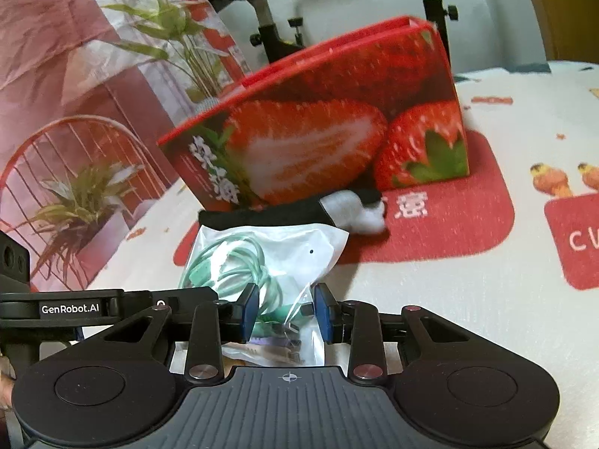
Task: Organize soft objects
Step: 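Close both grippers on the white bag with green cable and lift it, then carry the white cable bag with both grippers over the red box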
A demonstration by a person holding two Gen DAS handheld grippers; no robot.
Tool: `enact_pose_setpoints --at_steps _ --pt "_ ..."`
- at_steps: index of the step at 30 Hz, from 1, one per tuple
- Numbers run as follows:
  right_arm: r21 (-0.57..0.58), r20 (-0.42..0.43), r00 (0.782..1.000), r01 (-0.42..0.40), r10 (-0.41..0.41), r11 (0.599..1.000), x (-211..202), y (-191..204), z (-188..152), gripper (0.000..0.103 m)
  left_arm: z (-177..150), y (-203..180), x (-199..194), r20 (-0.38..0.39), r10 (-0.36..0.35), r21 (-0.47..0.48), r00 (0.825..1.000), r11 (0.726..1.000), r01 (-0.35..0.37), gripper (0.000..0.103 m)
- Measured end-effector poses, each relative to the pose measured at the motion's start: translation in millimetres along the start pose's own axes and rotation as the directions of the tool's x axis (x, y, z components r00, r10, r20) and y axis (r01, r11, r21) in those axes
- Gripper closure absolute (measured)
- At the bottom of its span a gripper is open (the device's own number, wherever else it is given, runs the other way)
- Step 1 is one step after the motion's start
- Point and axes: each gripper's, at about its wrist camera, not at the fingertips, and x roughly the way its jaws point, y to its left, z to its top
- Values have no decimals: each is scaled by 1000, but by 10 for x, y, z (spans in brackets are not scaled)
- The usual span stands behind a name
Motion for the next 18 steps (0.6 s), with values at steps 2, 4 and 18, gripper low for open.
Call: enact_pose_setpoints --at_steps 2,4,18 --pt "-8 16 1000 -1 1 1000 -44 41 19 73 15 -14 -46 13 -4 -1 1000 1000 4 65" --pt "-27 32 999 2 -1 1000 -90 92 46 73 31 -34 -99 28 -10 2 1000 1000 10 65" --pt "-170 167 986 25 4 985 -398 422 558 73 514 -299 -428 150 -80 90 985 994 67 65"
